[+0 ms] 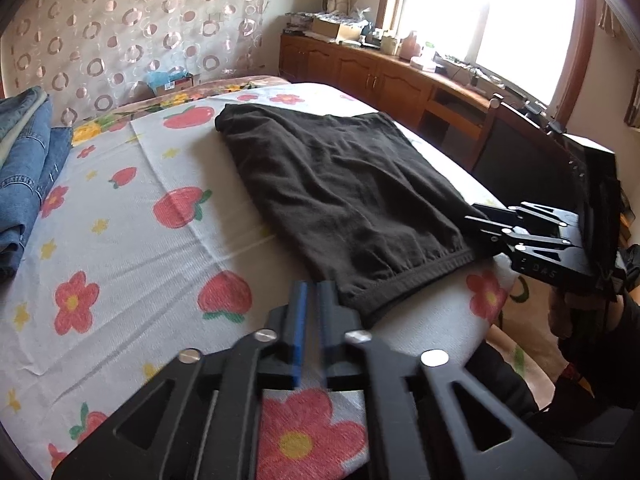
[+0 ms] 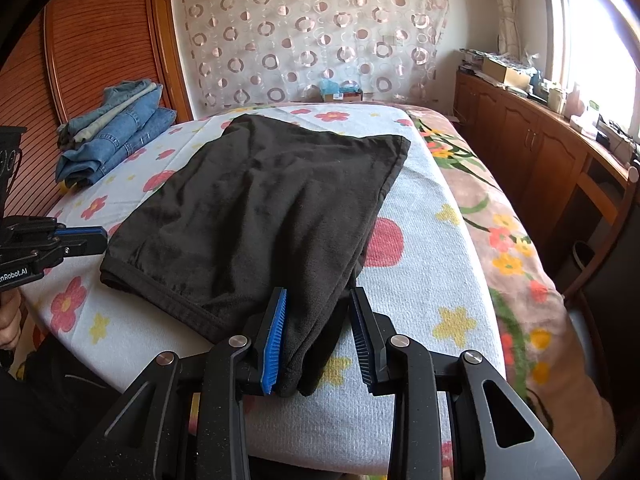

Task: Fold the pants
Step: 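Lift the black shorts with both grippers and fold them over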

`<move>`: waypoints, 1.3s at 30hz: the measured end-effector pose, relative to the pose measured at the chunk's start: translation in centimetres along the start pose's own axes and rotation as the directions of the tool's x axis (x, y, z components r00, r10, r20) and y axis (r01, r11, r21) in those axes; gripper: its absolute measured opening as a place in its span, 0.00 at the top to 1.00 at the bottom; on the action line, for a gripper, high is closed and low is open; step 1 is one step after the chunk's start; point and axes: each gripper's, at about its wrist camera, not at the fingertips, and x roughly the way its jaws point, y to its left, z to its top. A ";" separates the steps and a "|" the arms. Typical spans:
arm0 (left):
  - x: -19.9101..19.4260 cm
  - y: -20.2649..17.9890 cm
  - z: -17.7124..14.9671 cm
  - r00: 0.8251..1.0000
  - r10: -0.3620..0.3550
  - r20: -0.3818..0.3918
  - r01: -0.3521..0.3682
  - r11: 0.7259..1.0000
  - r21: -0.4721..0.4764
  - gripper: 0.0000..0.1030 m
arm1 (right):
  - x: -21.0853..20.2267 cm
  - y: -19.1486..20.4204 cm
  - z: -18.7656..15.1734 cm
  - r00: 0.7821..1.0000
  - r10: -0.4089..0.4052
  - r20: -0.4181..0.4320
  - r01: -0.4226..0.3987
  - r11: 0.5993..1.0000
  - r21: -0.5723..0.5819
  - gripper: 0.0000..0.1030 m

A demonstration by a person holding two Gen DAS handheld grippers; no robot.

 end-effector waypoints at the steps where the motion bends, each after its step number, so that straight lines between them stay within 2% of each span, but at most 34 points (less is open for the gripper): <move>1: 0.3 0.0 0.1 1.000 0.014 -0.008 -0.014 1.000 0.000 0.77 | 0.0 0.0 0.0 1.000 0.000 0.000 0.000 1.000 0.001 0.68; 3: 0.9 0.0 0.2 0.999 0.031 -0.021 -0.031 1.000 0.000 0.65 | 0.0 0.0 0.0 1.000 0.000 0.001 0.000 1.000 0.001 0.68; 7: 1.7 0.6 0.6 0.999 0.003 -0.040 -0.004 0.999 -0.034 0.63 | 0.0 0.0 0.0 1.000 -0.001 0.003 0.001 1.000 0.001 0.68; 11: 1.2 1.2 0.7 1.000 -0.013 -0.017 0.012 0.997 -0.073 0.62 | 0.1 0.0 0.0 1.000 0.000 0.004 0.000 1.000 0.001 0.68; 13: 0.8 1.4 0.8 1.000 -0.016 -0.001 0.016 0.996 -0.086 0.58 | 0.0 0.0 0.0 1.000 -0.001 0.006 0.001 1.000 0.001 0.68; 16: 0.6 1.2 1.0 1.000 -0.028 0.014 0.029 0.996 -0.084 0.40 | 0.1 0.1 -0.1 1.000 -0.005 0.009 0.005 1.000 0.001 0.68; 17: 0.7 1.2 1.1 0.999 -0.038 0.015 0.040 0.995 -0.088 0.29 | 0.0 0.1 -0.1 1.000 -0.006 0.010 0.006 1.000 0.000 0.68; 19: 1.0 1.1 1.1 0.999 -0.051 0.009 0.052 0.993 -0.102 0.27 | 0.0 0.1 -0.2 1.000 -0.008 0.011 0.008 1.000 -0.005 0.68; 23: 1.7 0.5 1.1 1.000 -0.012 0.001 0.012 0.997 -0.078 0.27 | -0.1 0.0 -0.3 1.000 -0.006 0.014 0.006 1.000 -0.005 0.68; 25: 1.9 0.3 1.1 1.000 -0.017 -0.005 0.017 0.997 -0.069 0.35 | -0.1 0.0 -0.3 1.000 -0.006 0.015 0.006 1.000 -0.007 0.68; 27: 2.3 0.1 1.0 1.000 -0.002 -0.024 0.000 0.999 -0.054 0.54 | -0.1 0.0 -0.4 1.000 -0.008 0.016 0.008 1.000 -0.007 0.68; 31: 2.3 -0.3 0.7 0.999 -0.002 -0.032 0.001 0.999 -0.033 0.63 | 0.0 0.0 -0.4 1.000 -0.011 0.018 0.011 1.000 -0.011 0.68; 32: 2.3 -0.4 0.6 0.999 -0.012 -0.033 0.011 1.000 -0.029 0.70 | -0.1 0.0 -0.5 1.000 -0.010 0.019 0.011 1.000 -0.012 0.68; 33: 2.2 -0.5 0.6 0.999 -0.020 -0.031 0.019 1.000 -0.024 0.82 | -0.1 0.0 -0.5 1.000 -0.011 0.020 0.011 1.000 -0.014 0.68; 34: 2.2 -0.6 0.5 0.999 -0.026 -0.030 0.026 1.000 -0.018 0.88 | -0.1 0.0 -0.5 1.000 -0.011 0.020 0.011 1.000 -0.016 0.68; 36: 1.6 -1.1 0.3 1.000 -0.014 -0.016 0.014 1.000 0.005 0.94 | -0.1 -0.1 -0.5 1.000 -0.010 0.021 0.010 1.000 -0.017 0.68; 39: 0.2 -1.6 0.3 1.000 -0.015 0.004 0.015 1.000 0.018 0.94 | -0.1 -0.1 -0.5 1.000 -0.007 0.020 0.008 1.000 -0.018 0.68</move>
